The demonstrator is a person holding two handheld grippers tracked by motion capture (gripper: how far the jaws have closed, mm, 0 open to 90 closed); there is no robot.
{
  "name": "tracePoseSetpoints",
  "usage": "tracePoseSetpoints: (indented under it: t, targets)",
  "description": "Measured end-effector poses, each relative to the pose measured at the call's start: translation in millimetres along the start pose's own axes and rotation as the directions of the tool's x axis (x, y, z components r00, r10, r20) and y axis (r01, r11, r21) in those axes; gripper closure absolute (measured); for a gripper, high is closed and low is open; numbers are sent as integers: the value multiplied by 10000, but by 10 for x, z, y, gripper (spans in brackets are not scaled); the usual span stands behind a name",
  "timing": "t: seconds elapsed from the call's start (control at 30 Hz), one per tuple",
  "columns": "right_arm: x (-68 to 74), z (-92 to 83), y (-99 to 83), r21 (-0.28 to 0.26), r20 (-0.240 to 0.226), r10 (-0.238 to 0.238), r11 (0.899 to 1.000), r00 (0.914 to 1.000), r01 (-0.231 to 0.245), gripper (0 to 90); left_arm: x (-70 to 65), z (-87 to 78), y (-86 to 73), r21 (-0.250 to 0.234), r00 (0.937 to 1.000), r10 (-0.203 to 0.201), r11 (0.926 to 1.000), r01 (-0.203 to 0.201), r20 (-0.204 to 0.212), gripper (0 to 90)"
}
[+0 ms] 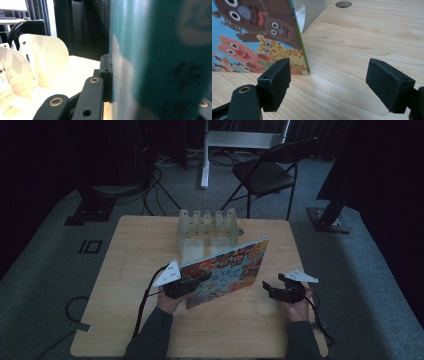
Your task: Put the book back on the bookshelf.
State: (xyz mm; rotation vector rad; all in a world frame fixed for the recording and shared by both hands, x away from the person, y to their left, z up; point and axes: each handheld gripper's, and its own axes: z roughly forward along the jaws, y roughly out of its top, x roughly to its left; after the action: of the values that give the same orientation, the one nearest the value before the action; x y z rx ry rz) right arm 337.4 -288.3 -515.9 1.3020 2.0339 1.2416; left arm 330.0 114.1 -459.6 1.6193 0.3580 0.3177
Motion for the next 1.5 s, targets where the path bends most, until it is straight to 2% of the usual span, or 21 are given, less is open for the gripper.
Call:
tracePoseSetpoints:
  t: [0.23,0.37,0.57,0.9,1.13,1.23,1.5]
  targets:
    - [16,39,-22,213,140,-215,9995,9997,212,195,-49,6,-20,-127,10000,72,9999,-73,-4,791]
    - [1,52,-43,264,140,-162,9995,9998,158,195,-73,36,-54,146,9997,232,9996,-232,1,766]
    - [-24,52,-61,271,151,-64,9996,9999,60,195,-62,42,-118,118,10000,-1,9999,1,-3,767]
    - [-40,73,-79,375,160,-25,9993,9999,19,195,-82,64,-110,173,10000,71,9998,-71,2,793]
    - [-54,76,-90,405,160,15,9992,9999,-22,195,-97,82,-149,190,9998,171,9997,-169,-122,744]
    - [-57,82,-95,423,161,20,9991,9999,-27,195,-90,86,-177,251,9999,99,9996,-97,-85,776]
    - [-54,90,-100,458,169,-3,9989,9999,-5,195,-110,99,-194,242,9999,147,9996,-147,-25,783]
